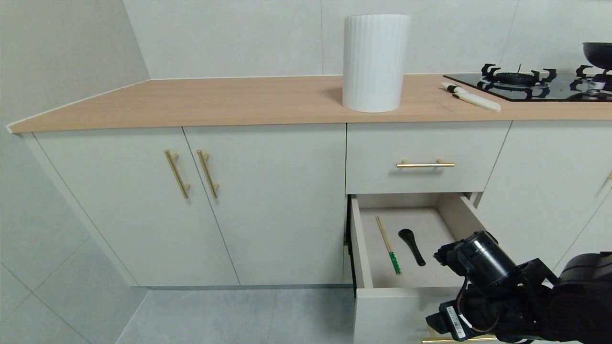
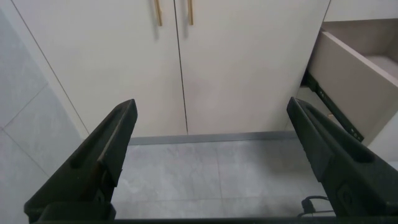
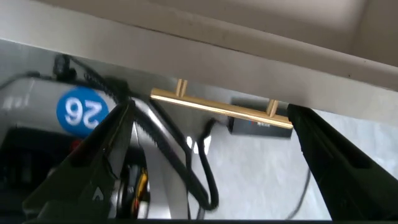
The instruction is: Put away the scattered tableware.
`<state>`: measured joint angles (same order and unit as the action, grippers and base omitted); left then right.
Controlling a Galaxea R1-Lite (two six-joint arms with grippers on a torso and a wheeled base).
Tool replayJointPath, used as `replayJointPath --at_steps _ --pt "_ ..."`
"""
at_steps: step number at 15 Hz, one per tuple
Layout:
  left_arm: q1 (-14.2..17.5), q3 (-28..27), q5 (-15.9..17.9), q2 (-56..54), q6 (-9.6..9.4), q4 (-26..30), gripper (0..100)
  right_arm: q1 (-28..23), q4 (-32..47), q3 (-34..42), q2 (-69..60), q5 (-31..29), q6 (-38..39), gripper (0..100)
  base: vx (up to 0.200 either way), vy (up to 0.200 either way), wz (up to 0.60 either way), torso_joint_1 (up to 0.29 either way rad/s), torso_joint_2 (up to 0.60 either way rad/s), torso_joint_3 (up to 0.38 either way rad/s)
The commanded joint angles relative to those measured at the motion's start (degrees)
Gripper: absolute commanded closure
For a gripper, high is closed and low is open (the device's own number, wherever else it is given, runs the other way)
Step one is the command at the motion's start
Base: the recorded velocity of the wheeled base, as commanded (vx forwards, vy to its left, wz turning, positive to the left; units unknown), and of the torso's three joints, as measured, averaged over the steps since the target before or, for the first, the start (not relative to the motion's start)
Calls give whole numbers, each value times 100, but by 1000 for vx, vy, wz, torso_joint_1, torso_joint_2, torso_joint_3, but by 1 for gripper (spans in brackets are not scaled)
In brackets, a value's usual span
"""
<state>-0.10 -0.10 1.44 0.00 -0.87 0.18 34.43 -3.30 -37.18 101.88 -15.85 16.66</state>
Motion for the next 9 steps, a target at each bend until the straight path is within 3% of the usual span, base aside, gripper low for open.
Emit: replayJointPath --at_steps 1,9 --pt "1 1 -3 0 -1 -1 0 3 -12 -158 210 -6 -5 0 0 0 0 0 0 0" --pt "1 1 6 0 -1 -1 0 -199 -12 -870 623 -6 -49 0 0 0 0 0 0 0"
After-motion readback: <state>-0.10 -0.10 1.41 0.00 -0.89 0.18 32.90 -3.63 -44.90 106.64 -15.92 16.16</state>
